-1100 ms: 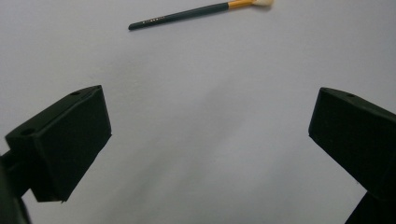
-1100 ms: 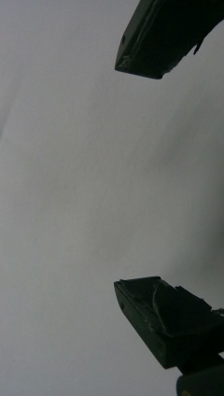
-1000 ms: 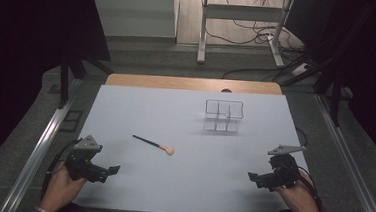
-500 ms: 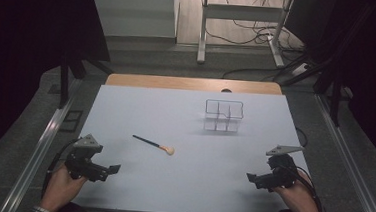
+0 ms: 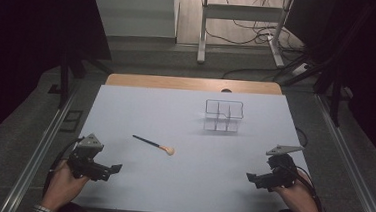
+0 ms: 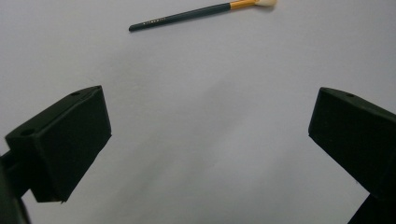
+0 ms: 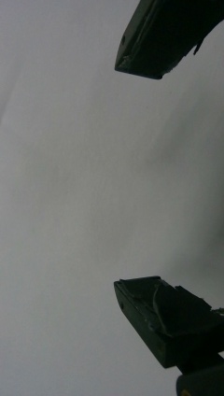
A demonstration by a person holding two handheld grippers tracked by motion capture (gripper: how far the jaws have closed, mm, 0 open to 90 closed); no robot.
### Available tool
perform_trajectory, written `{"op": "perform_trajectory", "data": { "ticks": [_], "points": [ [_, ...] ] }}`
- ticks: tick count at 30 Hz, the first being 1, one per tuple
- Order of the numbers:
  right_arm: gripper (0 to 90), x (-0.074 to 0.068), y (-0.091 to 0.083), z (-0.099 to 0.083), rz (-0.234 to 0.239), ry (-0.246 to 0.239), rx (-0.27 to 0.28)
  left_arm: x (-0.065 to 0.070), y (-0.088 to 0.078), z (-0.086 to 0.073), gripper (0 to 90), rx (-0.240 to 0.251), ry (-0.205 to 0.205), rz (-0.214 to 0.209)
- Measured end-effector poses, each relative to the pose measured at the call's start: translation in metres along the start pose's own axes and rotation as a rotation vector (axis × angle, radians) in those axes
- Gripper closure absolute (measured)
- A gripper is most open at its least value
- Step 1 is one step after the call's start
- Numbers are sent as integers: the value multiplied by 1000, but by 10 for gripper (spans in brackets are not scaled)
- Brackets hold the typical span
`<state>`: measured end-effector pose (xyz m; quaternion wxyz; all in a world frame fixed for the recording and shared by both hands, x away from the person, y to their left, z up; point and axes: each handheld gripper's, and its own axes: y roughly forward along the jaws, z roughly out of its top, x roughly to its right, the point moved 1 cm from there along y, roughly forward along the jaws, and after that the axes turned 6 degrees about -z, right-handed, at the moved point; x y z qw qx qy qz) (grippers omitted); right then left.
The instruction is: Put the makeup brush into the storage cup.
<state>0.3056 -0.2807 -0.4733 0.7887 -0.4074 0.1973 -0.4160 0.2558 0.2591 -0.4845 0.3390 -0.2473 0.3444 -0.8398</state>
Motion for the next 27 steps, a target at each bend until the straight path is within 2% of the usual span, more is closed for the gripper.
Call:
{"op": "perform_trajectory", "data": {
  "ticks": [4,11,17,27],
  "points": [
    [0,0,0,0,2,1,4,0,2,4,0,10,7,-11],
    [0,0,0,1,3,-4,4,-1,8,14,0,-8,12,-23],
    [0,1,0,1,3,-11,10,-2,13,20,0,-25,26,-9],
    [0,1,0,1,5,-7,10,-3,20,30,0,-43,22,-2]
  ]
}}
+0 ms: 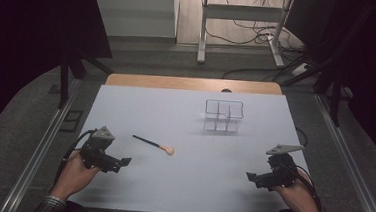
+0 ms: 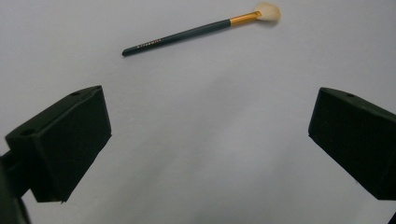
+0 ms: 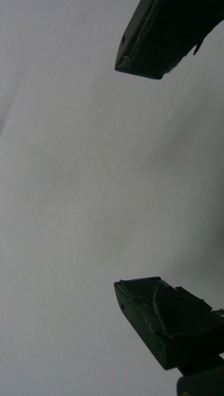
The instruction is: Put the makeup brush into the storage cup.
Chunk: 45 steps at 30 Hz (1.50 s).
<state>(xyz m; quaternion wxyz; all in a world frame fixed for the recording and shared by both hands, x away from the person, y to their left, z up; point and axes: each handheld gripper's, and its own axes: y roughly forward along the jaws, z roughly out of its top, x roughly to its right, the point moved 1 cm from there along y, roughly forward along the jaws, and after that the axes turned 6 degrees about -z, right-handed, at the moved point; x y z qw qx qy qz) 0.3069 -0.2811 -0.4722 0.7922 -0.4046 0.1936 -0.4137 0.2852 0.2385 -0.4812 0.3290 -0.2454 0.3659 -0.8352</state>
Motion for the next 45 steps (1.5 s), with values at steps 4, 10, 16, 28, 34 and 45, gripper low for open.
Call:
{"op": "perform_trajectory", "data": {
  "ticks": [4,10,16,28,34,45],
  "points": [
    [0,0,0,0,-1,-5,-2,-1,2,4,0,1,-2,3],
    [0,-2,-1,1,0,-17,9,-4,8,13,0,2,1,7],
    [0,-2,0,1,-2,-23,2,-5,14,21,0,-18,18,19],
    [0,-3,0,1,-10,-39,-2,-12,32,39,0,-62,26,30],
    [0,-3,1,1,-19,-49,-8,-16,36,43,0,-67,32,21],
    [2,-3,2,0,-18,-42,-17,-22,48,56,0,-113,51,16]
  ]
}}
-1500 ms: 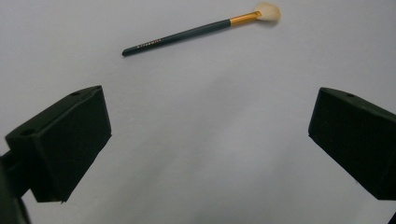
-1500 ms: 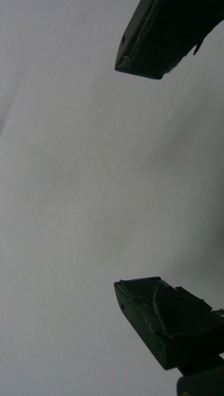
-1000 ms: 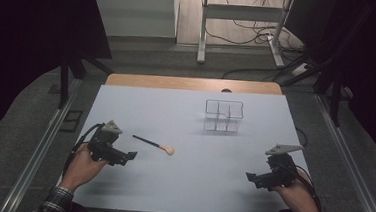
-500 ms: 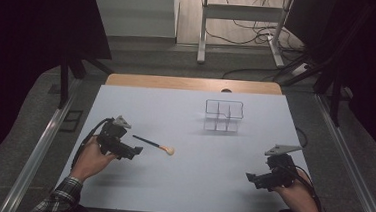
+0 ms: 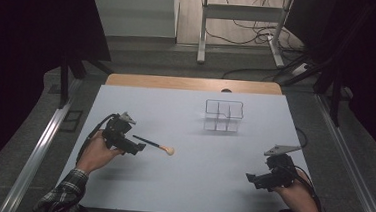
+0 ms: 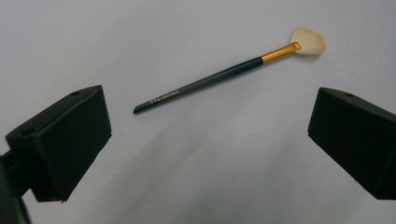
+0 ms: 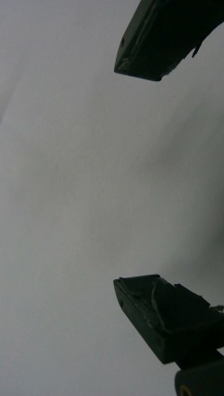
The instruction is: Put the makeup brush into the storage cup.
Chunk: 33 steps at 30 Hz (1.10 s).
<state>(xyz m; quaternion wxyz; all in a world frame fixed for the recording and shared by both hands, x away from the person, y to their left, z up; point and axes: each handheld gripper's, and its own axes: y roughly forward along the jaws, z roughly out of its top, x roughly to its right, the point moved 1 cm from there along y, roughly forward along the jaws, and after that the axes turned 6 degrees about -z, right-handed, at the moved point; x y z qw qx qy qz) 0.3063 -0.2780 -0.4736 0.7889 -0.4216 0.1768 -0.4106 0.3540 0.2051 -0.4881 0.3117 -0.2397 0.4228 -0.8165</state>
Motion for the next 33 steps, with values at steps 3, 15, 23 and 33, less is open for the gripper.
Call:
{"op": "perform_trajectory", "data": {
  "ticks": [3,15,23,33],
  "points": [
    [3,0,0,0,0,2,-4,-1,3,4,0,-1,2,-1],
    [4,1,1,0,4,11,2,-5,15,18,0,-39,15,-20],
    [5,1,1,-1,4,21,-5,-6,25,30,0,-66,29,-28],
    [8,1,1,-1,5,14,-11,-5,35,43,0,-89,48,-33]
  ]
}}
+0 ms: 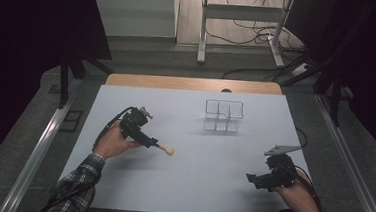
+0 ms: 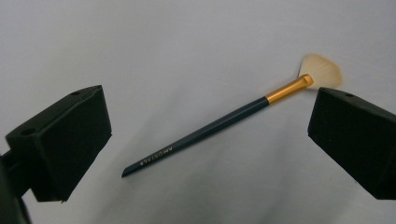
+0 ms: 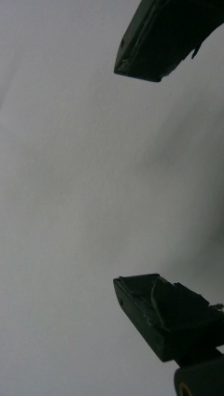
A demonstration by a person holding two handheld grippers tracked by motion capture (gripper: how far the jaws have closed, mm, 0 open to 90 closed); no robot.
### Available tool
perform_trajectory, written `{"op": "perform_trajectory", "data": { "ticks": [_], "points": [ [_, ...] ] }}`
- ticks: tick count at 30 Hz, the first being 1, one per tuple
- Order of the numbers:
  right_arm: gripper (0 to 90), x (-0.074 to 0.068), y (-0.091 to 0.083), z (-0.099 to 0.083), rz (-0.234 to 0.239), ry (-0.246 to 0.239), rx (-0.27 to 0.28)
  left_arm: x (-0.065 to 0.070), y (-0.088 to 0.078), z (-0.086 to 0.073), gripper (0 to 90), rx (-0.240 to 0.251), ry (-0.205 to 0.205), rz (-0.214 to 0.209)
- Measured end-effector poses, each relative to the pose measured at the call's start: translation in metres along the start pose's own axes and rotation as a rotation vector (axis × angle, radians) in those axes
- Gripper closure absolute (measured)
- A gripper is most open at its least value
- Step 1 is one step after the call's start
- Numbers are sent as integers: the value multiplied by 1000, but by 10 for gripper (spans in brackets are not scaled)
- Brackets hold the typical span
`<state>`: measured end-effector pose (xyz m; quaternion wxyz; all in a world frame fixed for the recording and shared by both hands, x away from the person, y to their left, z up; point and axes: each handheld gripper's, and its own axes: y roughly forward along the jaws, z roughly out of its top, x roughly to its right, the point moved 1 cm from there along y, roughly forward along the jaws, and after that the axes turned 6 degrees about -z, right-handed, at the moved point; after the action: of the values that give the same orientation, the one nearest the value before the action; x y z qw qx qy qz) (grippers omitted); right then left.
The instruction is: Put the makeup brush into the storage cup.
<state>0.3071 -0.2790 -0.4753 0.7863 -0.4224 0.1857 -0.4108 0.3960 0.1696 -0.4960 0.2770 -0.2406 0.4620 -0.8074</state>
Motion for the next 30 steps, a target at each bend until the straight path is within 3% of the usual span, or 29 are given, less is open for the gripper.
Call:
{"op": "perform_trajectory", "data": {
  "ticks": [9,17,30],
  "points": [
    [10,0,0,0,0,-3,-5,1,5,11,3,-3,16,-6],
    [13,0,1,-1,0,-19,-17,-7,15,5,27,-34,11,-4],
    [17,-1,2,-1,-1,-34,-26,-4,33,-3,94,-87,50,-27]
  ]
}}
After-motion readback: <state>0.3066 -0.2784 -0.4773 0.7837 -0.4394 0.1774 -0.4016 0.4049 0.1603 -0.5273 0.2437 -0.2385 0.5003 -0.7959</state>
